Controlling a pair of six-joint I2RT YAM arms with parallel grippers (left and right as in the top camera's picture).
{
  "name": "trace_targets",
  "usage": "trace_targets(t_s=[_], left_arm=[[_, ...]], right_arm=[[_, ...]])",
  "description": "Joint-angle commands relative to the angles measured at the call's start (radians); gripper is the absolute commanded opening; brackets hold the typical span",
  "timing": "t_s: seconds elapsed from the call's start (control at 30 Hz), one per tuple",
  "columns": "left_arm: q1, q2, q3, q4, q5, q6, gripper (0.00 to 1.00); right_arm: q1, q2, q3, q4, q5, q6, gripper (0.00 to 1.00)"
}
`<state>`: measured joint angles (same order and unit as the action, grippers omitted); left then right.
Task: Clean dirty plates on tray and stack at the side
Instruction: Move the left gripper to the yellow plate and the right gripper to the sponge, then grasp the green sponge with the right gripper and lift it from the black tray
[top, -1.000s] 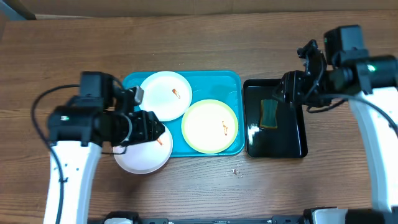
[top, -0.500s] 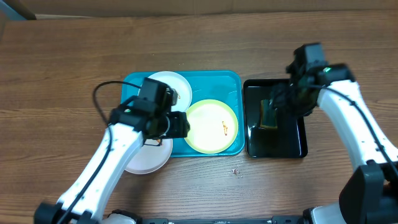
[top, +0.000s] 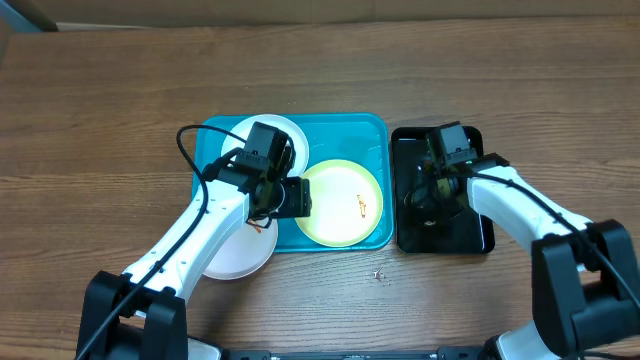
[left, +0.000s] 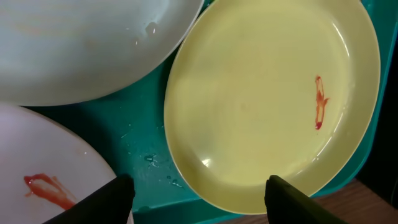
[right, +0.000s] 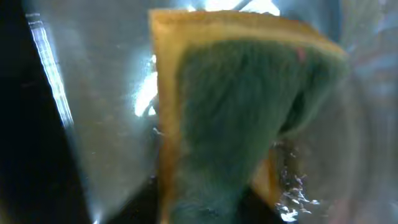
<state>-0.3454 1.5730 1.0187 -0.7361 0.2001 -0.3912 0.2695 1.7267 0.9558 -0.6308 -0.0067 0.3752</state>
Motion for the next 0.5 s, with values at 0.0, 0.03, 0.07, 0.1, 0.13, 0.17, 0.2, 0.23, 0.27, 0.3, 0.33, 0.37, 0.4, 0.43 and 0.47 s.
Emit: trace_targets(t_s=[0.0,0.03,0.07,0.1,0.13,0.17,0.2,0.23,0.27,0.3,0.33,0.37,0.4,0.43,0.47], left_arm=[[-0.003,0.007,-0.008,0.013,-0.027,-0.013,0.68],[-0.003,0.007,-0.008,0.015,-0.027,-0.013,0.68],[-0.003,0.007,-0.008,0.018,-0.028,-0.013,0.68],[-0.003,0.007,-0.008,0.020,-0.028,-0.013,0.68],[-0.003,0.007,-0.008,0.023,-0.028,-0.013,0.67],[-0.003,0.008,-0.008,0.026,-0.029,-0.013,0.67],[-0.003,0.009,-0.008,0.030,-0.028,-0.013,0.67],[-0.003,0.009,-0.008,0.032,-0.028,-0.013,0.67],[-0.003,0.010,-0.009,0.035,-0.029,-0.013,0.66],[-0.003,0.010,-0.011,0.037,-0.029,-0.013,0.64],[-0.003,0.010,-0.013,0.038,-0.029,-0.013,0.63],[-0.003,0.010,-0.016,0.041,-0.029,-0.013,0.63],[-0.003,0.010,-0.021,0.043,-0.031,-0.013,0.62],[-0.003,0.010,-0.024,0.046,-0.038,-0.014,0.61],[-0.003,0.010,-0.029,0.049,-0.050,-0.014,0.61]], right_arm=[[0.008,0.033,-0.020,-0.011,0.005,0.026,0.04],[0.008,0.030,-0.012,-0.023,0.005,0.026,0.04],[0.004,0.026,0.008,-0.047,0.005,0.022,0.04],[0.003,0.023,0.025,-0.065,0.005,0.022,0.07],[0.002,0.019,0.057,-0.101,0.005,0.021,0.19],[0.000,0.016,0.088,-0.135,0.006,0.018,0.31],[-0.002,0.014,0.121,-0.169,0.006,0.013,0.39],[-0.002,0.014,0.154,-0.203,0.008,0.007,0.43],[-0.002,0.014,0.185,-0.230,0.015,0.006,0.50],[-0.003,0.014,0.206,-0.245,0.025,0.006,0.56],[-0.002,0.014,0.217,-0.248,0.037,0.006,0.58],[-0.002,0.014,0.220,-0.242,0.055,0.007,0.62],[-0.003,0.015,0.219,-0.233,0.079,0.007,0.66],[-0.003,0.018,0.217,-0.227,0.101,0.008,0.66],[-0.002,0.019,0.211,-0.218,0.130,0.008,0.66]])
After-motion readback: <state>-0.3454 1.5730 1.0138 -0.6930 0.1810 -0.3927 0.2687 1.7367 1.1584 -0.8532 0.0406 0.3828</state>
